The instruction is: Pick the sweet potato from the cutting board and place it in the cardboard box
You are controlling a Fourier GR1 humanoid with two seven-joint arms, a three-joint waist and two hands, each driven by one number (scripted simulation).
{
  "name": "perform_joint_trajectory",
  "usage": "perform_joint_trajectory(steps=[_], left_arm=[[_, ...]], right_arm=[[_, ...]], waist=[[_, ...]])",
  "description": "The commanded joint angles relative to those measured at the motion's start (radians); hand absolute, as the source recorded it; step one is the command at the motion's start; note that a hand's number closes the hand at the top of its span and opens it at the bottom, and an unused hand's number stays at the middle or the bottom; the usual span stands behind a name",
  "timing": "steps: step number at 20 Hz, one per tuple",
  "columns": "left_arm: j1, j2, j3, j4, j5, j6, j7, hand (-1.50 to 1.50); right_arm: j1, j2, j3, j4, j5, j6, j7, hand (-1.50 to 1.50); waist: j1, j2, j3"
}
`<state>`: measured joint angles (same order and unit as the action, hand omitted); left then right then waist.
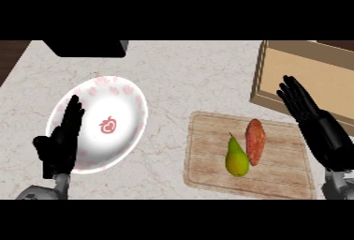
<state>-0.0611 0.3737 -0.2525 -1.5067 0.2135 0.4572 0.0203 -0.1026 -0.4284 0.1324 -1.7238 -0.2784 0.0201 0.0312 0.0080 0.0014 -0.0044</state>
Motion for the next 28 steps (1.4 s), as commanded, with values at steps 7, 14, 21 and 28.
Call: perform_joint_trajectory(steps=[7, 14, 21, 28], left_arm=[[-0.109, 0.163, -0.07, -0.088, -0.075, -0.232, -0.089, 0.0], [-0.139, 0.186, -0.019, -0.011, -0.03, -0.386, -0.174, 0.0], [-0.158, 0.158, -0.029, -0.02, -0.068, -0.396, -0.146, 0.0], [-0.188, 0.124, -0.036, 0.013, -0.079, -0.406, -0.138, 0.0]], right_arm=[[-0.021, -0.349, -0.257, 0.0, 0.18, -0.018, 0.075, -1.5], [0.152, -0.272, -0.288, -0.01, 0.269, 0.008, -0.221, -1.5], [0.132, -0.414, -0.233, -0.064, 0.402, 0.117, -0.149, -1.5], [0.061, -0.515, -0.037, -0.194, 0.525, 0.284, 0.122, -1.5]], waist=[[-0.076, -0.001, -0.001], [-0.02, 0.0, 0.004], [-0.008, -0.002, 0.003], [0.001, 0.002, 0.003]])
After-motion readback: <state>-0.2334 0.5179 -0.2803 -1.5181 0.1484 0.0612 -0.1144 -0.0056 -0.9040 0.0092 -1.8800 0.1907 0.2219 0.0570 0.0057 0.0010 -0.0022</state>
